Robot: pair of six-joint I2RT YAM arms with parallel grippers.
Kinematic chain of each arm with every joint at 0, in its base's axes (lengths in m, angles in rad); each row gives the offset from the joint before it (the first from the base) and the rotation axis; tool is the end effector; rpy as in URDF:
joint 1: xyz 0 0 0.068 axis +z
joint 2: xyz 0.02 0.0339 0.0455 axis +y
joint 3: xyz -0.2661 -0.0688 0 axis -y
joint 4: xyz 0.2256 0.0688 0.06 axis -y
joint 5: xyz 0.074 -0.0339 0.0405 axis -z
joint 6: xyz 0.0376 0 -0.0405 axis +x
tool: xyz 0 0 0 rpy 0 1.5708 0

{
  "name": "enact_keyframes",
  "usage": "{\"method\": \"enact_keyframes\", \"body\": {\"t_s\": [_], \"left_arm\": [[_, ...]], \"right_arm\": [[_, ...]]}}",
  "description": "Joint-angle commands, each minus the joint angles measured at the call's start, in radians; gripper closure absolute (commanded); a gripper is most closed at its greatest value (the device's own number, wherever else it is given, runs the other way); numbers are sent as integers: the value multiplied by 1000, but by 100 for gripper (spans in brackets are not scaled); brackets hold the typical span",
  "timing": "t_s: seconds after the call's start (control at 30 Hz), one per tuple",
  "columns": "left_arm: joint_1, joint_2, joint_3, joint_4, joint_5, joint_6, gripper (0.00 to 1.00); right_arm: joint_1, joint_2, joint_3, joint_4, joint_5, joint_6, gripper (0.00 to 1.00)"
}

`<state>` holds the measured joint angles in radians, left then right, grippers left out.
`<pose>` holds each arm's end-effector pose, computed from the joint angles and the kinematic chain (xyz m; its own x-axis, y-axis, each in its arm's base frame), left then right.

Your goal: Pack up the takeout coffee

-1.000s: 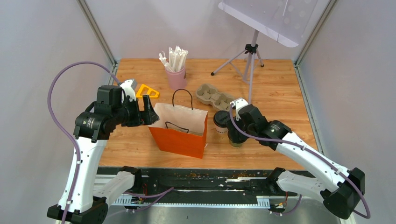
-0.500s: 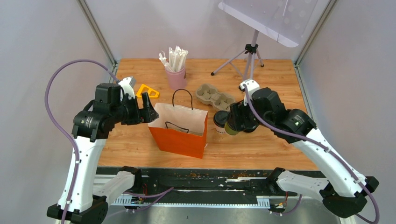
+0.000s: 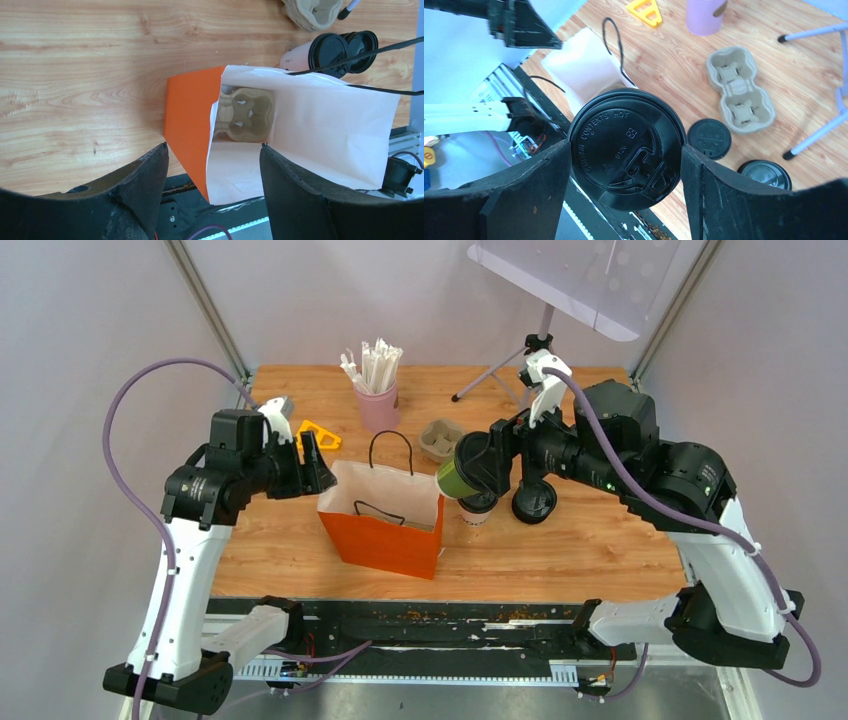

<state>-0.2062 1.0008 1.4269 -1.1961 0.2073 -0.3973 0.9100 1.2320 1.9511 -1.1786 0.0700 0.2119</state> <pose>0.1321 -0.0355 0.4083 -0.7618 -0.2275 -0.6066 0.0545 0.9105 -0.4099 0.1013 0.1261 0.5088 -0.4237 -0.2031 -0.8827 -0.6751 0.7206 0.1582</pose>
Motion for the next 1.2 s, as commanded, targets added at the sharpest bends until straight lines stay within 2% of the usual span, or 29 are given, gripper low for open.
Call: {"method": "enact_keyframes", "body": {"t_s": [0.0, 0.3, 0.43, 0.57, 0.63, 0.7, 0.8, 0.97, 1.07, 1.17], "left_arm": [[4, 1, -17, 59, -7, 7, 27], [3, -6, -85, 85, 53, 3, 37], [3, -5, -113, 115, 104, -15, 51], [4, -12, -135, 158, 150, -38, 74], [4, -15, -142, 189, 174, -46, 77], [3, -17, -152, 213, 198, -57, 75], [4, -22, -162, 227, 206, -79, 66], [3, -31, -117, 169, 174, -86, 37], [4, -26, -64, 60, 89, -52, 31], [4, -20, -26, -10, 35, -9, 30]], "right_arm": [[50, 45, 89, 21, -17, 38, 39], [90, 111, -23, 261, -53, -24, 40], [94, 159, -55, 305, -104, -77, 40], [106, 177, -124, 361, -79, -141, 40], [106, 184, -166, 393, -71, -188, 40], [109, 197, -191, 409, -71, -236, 40], [122, 213, -224, 429, -74, -288, 40], [176, 217, -280, 469, -109, -393, 40], [204, 222, -299, 467, -114, -422, 40], [242, 219, -328, 466, -101, -456, 41]]}}
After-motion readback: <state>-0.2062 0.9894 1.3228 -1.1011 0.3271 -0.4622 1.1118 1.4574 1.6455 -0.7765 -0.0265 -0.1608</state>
